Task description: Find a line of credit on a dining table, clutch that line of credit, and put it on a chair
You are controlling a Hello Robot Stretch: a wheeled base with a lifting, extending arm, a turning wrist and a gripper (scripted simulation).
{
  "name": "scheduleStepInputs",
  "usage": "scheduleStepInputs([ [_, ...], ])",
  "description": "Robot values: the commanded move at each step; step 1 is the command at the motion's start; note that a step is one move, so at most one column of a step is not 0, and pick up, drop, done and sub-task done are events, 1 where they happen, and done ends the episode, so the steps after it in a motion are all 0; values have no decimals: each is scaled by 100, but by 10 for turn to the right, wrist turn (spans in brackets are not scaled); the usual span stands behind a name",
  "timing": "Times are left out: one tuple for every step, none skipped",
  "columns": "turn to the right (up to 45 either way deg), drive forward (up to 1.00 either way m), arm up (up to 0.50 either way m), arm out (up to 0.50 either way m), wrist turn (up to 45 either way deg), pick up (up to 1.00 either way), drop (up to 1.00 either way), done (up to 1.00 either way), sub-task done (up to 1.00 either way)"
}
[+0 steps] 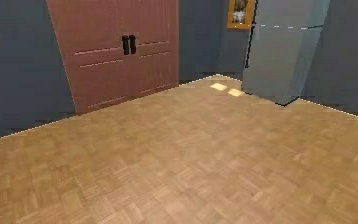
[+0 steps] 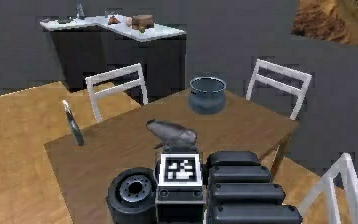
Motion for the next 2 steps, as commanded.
scheduleStepInputs([
  [-450, 0, 0, 0, 0, 0, 0, 0, 0],
  [-390, 0, 0, 0, 0, 0, 0, 0, 0],
])
